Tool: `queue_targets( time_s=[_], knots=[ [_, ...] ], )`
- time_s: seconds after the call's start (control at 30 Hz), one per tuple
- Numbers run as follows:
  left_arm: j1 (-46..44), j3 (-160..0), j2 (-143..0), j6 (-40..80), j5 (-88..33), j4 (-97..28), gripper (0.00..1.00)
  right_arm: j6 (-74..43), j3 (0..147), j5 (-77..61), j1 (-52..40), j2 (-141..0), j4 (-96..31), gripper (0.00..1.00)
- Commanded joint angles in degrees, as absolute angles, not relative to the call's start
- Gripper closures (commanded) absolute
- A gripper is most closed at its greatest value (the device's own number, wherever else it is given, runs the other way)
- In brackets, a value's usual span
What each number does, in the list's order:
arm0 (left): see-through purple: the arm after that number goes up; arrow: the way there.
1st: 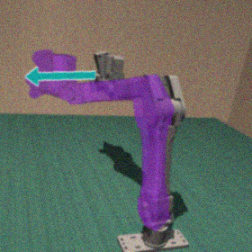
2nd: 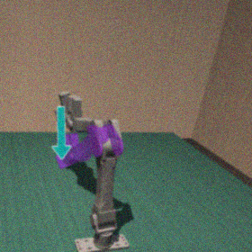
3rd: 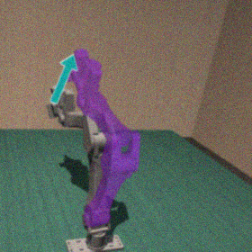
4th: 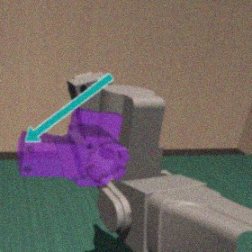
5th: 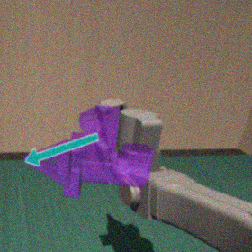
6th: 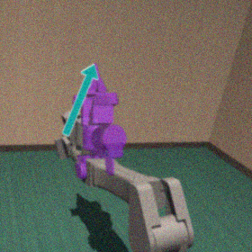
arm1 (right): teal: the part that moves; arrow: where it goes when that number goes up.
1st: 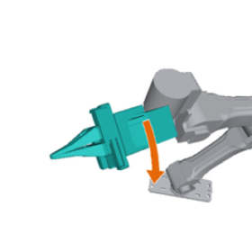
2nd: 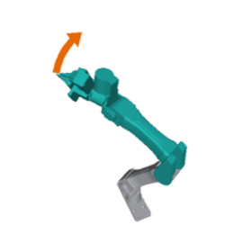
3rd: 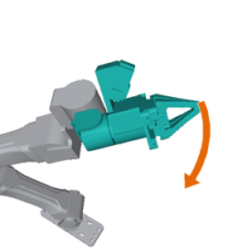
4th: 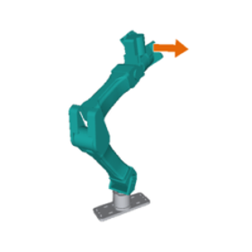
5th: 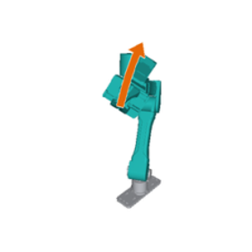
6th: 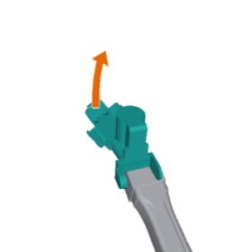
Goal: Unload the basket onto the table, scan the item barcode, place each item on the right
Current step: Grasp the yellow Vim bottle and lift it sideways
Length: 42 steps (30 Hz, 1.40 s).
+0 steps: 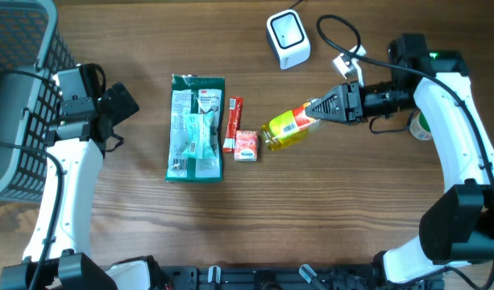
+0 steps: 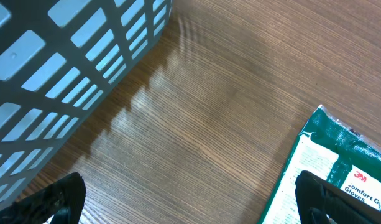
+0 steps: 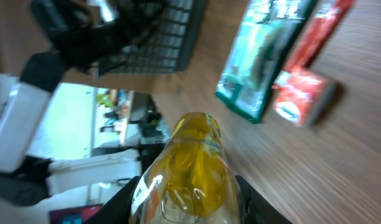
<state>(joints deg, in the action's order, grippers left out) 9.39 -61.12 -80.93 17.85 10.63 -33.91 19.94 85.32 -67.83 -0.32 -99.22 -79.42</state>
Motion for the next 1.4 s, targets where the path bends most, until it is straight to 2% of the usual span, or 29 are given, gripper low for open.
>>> queue_targets(
  time_s=[0.0, 0.2, 0.43, 0.8, 0.97, 1.37],
  knots=[
    [9.6, -61.9, -80.7, 16.9, 10.3, -33.9, 0.00, 25.6, 86.6, -77.8, -0.4, -97.9, -81.7, 0.75],
    [9.6, -61.9, -80.7, 16.9, 10.3, -33.9, 0.00, 25.5, 86.5, -78.1, -0.8, -97.9, -82.6, 0.67],
    [9.6, -61.9, -80.7, 16.9, 10.3, -33.9, 0.00, 25.5, 86.5, -78.1, -0.8, -97.9, -82.0, 0.69],
    [9.6, -61.9, -80.7, 16.9, 10.3, -33.9, 0.00, 25.6, 84.8, -85.3, -0.8, -97.9, -80.8, 0.70],
    [9.6, -61.9, -80.7, 16.9, 10.3, -33.9, 0.00, 27.1, 84.8, -90.8, -0.8, -97.9, -80.8, 0.75],
    [9.6, -61.9, -80.7, 16.9, 10.3, -33.9, 0.00, 28.5, 84.8, -90.5, -0.9, -97.9, -79.9, 0.73]
  ],
)
